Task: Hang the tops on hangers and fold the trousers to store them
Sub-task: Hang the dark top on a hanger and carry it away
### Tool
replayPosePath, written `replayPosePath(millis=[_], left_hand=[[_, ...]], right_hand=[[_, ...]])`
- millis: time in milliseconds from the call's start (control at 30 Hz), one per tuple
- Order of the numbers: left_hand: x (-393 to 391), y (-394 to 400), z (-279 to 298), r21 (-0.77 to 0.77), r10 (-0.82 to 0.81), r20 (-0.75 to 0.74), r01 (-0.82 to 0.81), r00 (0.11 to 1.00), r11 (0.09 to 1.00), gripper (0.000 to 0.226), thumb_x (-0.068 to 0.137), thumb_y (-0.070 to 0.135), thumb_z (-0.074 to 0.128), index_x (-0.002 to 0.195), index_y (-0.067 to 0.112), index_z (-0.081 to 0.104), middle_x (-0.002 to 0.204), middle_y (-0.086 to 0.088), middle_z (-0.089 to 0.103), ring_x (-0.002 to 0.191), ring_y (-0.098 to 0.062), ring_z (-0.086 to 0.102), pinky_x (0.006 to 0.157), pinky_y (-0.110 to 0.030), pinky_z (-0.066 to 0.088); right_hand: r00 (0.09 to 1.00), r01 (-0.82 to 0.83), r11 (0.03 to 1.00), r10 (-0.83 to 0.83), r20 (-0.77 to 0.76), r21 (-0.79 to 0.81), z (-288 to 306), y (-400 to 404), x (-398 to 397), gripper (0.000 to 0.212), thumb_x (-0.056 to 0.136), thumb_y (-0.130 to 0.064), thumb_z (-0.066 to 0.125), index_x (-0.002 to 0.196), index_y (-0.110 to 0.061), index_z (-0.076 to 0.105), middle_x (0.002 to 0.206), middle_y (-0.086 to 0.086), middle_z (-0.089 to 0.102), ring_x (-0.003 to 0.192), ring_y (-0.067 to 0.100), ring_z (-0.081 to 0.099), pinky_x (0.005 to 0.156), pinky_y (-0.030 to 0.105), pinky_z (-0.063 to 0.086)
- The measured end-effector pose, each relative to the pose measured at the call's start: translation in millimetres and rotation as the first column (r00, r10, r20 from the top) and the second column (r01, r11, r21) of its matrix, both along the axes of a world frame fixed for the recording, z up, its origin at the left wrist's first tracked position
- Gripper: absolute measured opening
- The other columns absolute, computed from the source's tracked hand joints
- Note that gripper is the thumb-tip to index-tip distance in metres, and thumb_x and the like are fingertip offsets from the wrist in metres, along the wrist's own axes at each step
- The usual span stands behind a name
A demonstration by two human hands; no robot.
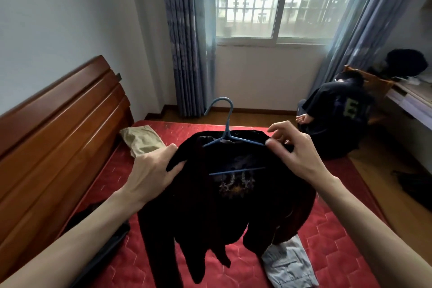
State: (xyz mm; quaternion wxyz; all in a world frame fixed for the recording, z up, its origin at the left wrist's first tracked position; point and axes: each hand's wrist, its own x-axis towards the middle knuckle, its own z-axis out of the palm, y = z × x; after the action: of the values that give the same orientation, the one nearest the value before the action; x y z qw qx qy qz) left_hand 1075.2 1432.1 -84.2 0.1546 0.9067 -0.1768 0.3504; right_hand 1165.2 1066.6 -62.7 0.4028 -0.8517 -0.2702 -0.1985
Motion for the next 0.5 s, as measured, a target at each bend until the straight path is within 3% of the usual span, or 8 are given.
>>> replayPosePath(millis=[67, 100, 200, 267, 367, 433, 500], left_hand=[[-3, 2, -6, -0.020, 0.004, 0.034, -0.004, 0.999, 1.000, 0.031, 0.098, 0.039, 0.056, 0.093, 0.010, 0.067, 0.067, 0.006, 0.061, 0.052, -0.011, 0.057, 0.050, -0.023, 0.041], [-4, 4, -9, -0.034, 0.009, 0.035, -0.008, 0.999, 0.999, 0.030, 0.098, 0.039, 0.057, 0.093, 0.011, 0.067, 0.068, 0.006, 0.061, 0.053, -0.011, 0.057, 0.051, -0.022, 0.041], [-6, 9, -16, -0.041, 0.066, 0.045, -0.064, 0.997, 0.997, 0.027, 0.097, 0.039, 0.058, 0.093, 0.013, 0.066, 0.067, 0.008, 0.059, 0.052, -0.011, 0.057, 0.052, -0.015, 0.034], [-6, 10, -16, -0.028, 0.089, 0.044, -0.088, 0.995, 0.996, 0.027, 0.098, 0.040, 0.057, 0.094, 0.015, 0.065, 0.066, 0.009, 0.057, 0.051, -0.010, 0.056, 0.054, -0.010, 0.027], [-7, 14, -15, -0.014, 0.100, -0.002, -0.100, 0.995, 0.995, 0.030, 0.098, 0.043, 0.055, 0.096, 0.015, 0.064, 0.066, 0.009, 0.058, 0.050, -0.012, 0.056, 0.050, -0.014, 0.029], [-9, 17, -14, -0.012, 0.129, -0.032, -0.129, 0.991, 0.992, 0.033, 0.099, 0.045, 0.053, 0.097, 0.014, 0.064, 0.064, 0.008, 0.058, 0.048, -0.014, 0.056, 0.047, -0.021, 0.033], [-10, 19, -10, -0.009, 0.146, -0.040, -0.146, 0.989, 0.989, 0.034, 0.099, 0.046, 0.053, 0.096, 0.014, 0.064, 0.063, 0.010, 0.054, 0.046, -0.014, 0.054, 0.048, -0.019, 0.029]], right_hand=[[0.989, 0.046, 0.964, -0.007, -0.146, 0.260, -10, -13, 7, 0.029, 0.107, -0.049, 0.046, 0.119, -0.029, 0.064, 0.100, -0.006, 0.072, 0.094, 0.014, 0.070, 0.086, 0.031, 0.056], [0.977, 0.099, 0.946, -0.034, -0.209, 0.307, -18, -20, 11, 0.036, 0.109, -0.049, 0.039, 0.119, -0.026, 0.064, 0.104, -0.006, 0.071, 0.099, 0.012, 0.069, 0.094, 0.037, 0.056], [0.933, 0.150, 0.980, -0.096, -0.347, 0.131, -46, -30, 16, 0.038, 0.105, -0.059, 0.039, 0.114, -0.030, 0.063, 0.105, -0.010, 0.069, 0.104, 0.006, 0.064, 0.100, 0.047, 0.051], [0.935, 0.151, 0.988, -0.130, -0.330, 0.038, -61, -27, 18, 0.025, 0.105, -0.053, 0.049, 0.116, -0.032, 0.058, 0.109, -0.009, 0.067, 0.109, 0.014, 0.062, 0.100, 0.049, 0.050], [0.968, 0.123, 0.985, -0.091, -0.234, 0.124, -67, -13, 14, 0.014, 0.107, -0.039, 0.055, 0.117, -0.029, 0.060, 0.109, -0.012, 0.068, 0.108, 0.014, 0.065, 0.096, 0.048, 0.053], [0.983, 0.085, 0.978, -0.051, -0.175, 0.192, -68, -2, 7, 0.013, 0.108, -0.031, 0.056, 0.119, -0.026, 0.060, 0.110, -0.013, 0.068, 0.106, 0.012, 0.067, 0.093, 0.045, 0.055], [0.994, 0.074, 0.981, -0.058, -0.094, 0.179, -67, 9, -1, 0.017, 0.107, -0.026, 0.056, 0.123, -0.023, 0.059, 0.114, -0.007, 0.067, 0.108, 0.016, 0.065, 0.095, 0.049, 0.053]])
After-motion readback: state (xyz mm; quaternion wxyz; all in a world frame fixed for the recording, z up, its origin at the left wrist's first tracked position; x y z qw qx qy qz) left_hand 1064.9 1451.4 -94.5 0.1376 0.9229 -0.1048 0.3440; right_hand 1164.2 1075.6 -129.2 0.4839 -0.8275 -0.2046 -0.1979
